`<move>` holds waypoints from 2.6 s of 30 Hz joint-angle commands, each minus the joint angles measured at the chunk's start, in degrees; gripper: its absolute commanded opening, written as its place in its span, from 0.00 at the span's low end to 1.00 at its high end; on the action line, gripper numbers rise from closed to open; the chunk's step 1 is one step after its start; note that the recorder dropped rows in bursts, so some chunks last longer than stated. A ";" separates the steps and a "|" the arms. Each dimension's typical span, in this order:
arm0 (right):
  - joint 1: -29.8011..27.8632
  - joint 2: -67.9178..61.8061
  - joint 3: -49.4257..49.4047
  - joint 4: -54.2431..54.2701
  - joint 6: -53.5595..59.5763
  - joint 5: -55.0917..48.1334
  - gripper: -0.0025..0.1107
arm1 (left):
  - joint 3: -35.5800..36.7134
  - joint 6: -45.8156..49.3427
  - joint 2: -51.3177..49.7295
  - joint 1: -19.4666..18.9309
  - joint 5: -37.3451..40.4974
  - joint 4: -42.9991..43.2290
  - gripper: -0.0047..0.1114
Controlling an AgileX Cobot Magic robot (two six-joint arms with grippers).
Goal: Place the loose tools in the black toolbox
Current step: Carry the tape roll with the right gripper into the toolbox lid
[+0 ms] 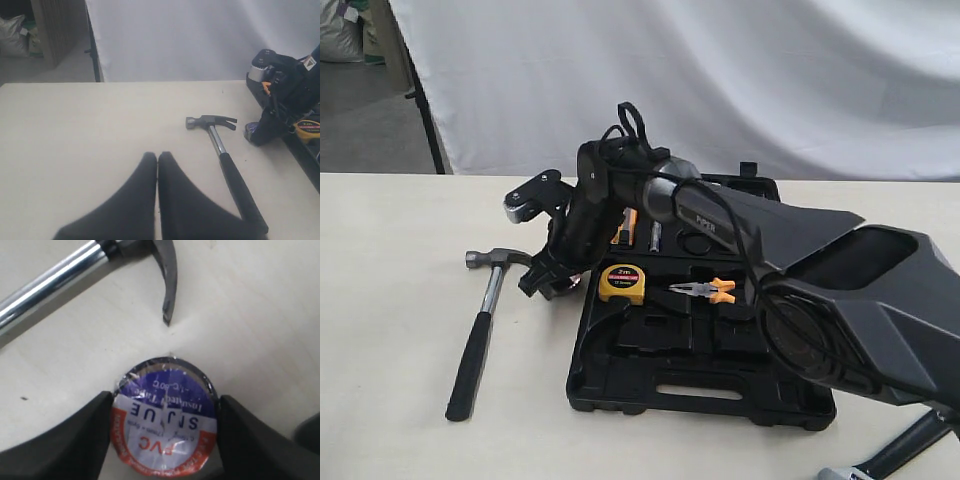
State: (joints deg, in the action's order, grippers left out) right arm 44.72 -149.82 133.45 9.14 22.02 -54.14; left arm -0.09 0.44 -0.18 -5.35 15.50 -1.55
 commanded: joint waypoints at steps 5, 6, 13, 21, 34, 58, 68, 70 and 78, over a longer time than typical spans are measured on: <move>-0.86 12.15 0.56 -2.89 -5.09 -8.81 0.02 | 0.09 -0.44 0.18 -0.16 -0.02 -0.18 0.05; -1.10 13.37 0.42 -3.55 -5.46 -9.61 0.02 | 0.09 -0.44 0.18 -0.16 -0.02 -0.18 0.05; -5.65 17.59 0.42 -3.55 -5.70 -15.83 0.02 | 0.09 -0.44 0.18 -0.16 -0.02 -0.18 0.05; -13.32 17.01 -8.78 -3.01 -6.67 -9.74 0.02 | 0.09 -0.44 0.18 -0.16 -0.02 -0.18 0.05; -16.78 9.17 -11.65 -2.79 -7.80 -2.85 0.02 | 0.09 -0.44 0.18 -0.16 -0.02 -0.18 0.05; -17.48 6.17 -11.65 -7.44 -18.79 1.18 0.02 | 0.09 -0.44 0.18 -0.16 -0.02 -0.18 0.05; -15.78 6.28 -11.65 -13.15 -23.92 0.13 0.52 | 0.09 -0.44 0.18 -0.16 -0.02 -0.18 0.05; -15.78 6.52 -10.87 -11.52 -23.92 0.02 0.57 | 0.09 -0.44 0.18 -0.16 -0.02 -0.18 0.05; -15.78 7.59 -7.60 -6.66 -23.53 -0.11 0.59 | 0.09 -0.44 0.18 -0.16 -0.02 -0.18 0.05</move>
State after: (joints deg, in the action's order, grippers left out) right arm 28.88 -142.81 125.16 1.67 -1.75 -54.01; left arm -0.09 0.44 -0.18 -5.35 15.50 -1.55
